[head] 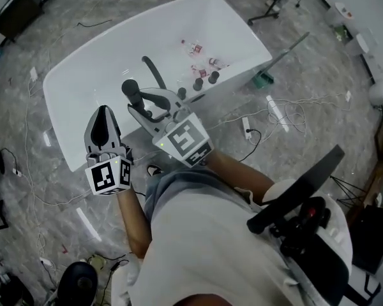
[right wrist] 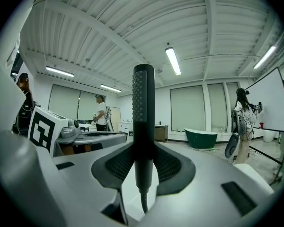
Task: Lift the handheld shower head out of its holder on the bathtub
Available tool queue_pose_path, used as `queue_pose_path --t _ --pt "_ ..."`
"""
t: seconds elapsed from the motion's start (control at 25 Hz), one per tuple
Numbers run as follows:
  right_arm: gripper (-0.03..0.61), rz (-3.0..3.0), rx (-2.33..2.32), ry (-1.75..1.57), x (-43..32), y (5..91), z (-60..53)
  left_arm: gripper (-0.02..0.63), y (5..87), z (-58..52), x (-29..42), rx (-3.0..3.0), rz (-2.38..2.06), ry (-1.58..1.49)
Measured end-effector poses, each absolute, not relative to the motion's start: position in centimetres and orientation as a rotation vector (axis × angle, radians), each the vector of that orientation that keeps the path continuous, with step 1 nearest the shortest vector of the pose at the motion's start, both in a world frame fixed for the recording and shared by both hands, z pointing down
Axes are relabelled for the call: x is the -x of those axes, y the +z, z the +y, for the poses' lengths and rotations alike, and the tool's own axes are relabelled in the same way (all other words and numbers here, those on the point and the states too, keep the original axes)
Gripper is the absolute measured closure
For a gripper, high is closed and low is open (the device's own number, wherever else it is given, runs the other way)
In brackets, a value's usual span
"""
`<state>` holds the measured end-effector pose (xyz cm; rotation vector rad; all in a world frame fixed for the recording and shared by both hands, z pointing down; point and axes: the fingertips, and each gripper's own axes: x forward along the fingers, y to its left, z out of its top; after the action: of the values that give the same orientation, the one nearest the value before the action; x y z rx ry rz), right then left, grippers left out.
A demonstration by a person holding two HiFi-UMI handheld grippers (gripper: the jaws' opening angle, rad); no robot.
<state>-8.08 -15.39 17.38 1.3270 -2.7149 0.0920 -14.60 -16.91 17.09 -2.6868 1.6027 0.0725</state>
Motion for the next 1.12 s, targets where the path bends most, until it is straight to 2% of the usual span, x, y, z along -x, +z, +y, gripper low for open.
queue_pose_path --t 0.56,0.84,1.12 --pt "0.445 -2.710 -1.324 0.114 11.9 15.8 -15.2 0.594 15.9 -17.0 17.6 2.735 1.586 0.089" --pt "0.445 -2.686 -1.356 0.121 10.6 15.3 -15.2 0.594 15.7 -17.2 15.9 2.776 1.531 0.081" --pt "0.445 -2.669 -1.384 0.132 13.3 16.4 -16.7 0.594 16.1 -18.5 18.6 2.801 1.507 0.070"
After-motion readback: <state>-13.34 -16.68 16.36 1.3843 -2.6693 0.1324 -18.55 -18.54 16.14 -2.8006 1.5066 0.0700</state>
